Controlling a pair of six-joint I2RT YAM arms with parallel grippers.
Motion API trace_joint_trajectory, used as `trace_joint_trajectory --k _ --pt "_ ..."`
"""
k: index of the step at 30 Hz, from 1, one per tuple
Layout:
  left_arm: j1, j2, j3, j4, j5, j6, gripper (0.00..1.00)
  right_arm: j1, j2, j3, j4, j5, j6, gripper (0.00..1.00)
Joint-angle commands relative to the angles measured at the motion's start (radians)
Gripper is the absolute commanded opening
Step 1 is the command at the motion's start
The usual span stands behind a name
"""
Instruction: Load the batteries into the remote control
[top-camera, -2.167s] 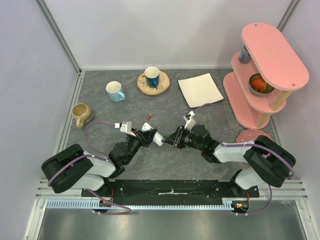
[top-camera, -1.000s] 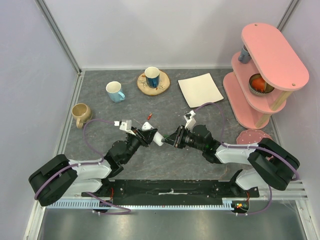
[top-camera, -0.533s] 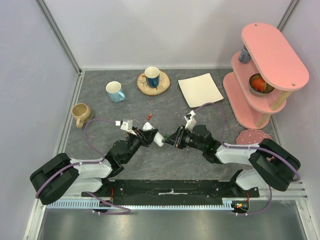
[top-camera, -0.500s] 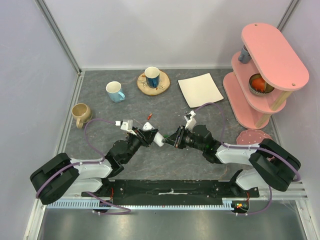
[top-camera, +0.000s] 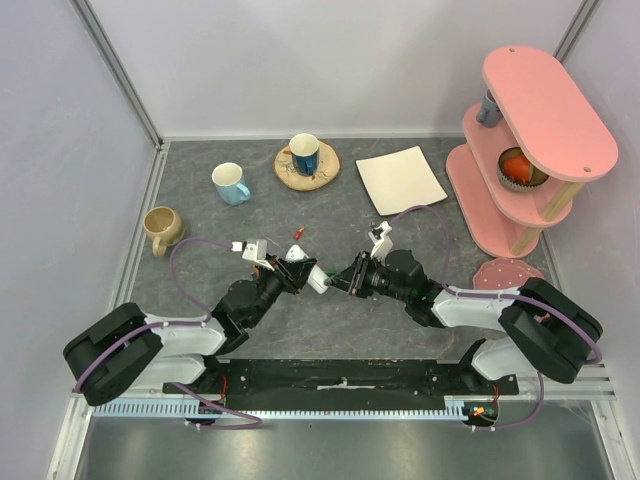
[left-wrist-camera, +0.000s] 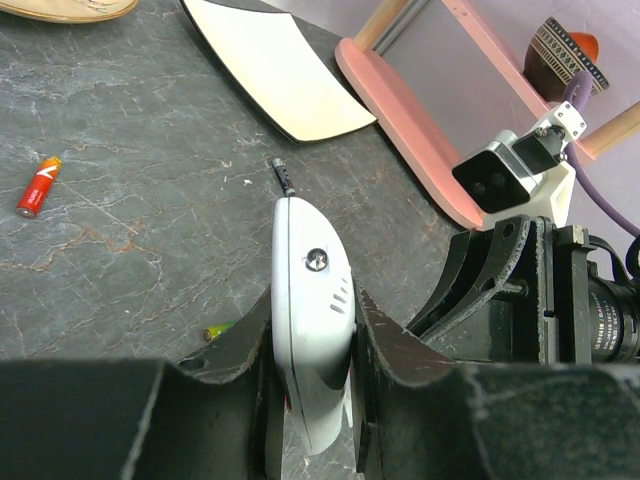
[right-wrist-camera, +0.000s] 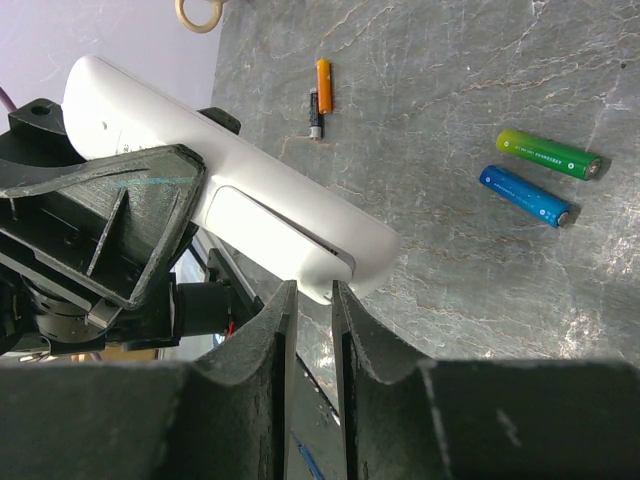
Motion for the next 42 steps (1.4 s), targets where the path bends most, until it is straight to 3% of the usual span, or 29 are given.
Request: trace_joint_trajectory --k 1,13,42 --pt "-0.012 -0.024 0.015 -0.043 0.022 0.017 0.02 0.004 -0.037 0.037 0.087 0.001 -0.004 0.27" --pt "-0.012 -0.062 0.059 -0.206 0.058 0.027 0.02 0.004 -0.047 0.029 0.077 0.010 -0.008 0.27" --pt "-0.012 -0.160 0.076 -0.348 0.118 -0.018 0.02 0.004 -0.026 0.021 0.071 0.016 -0.022 0.27"
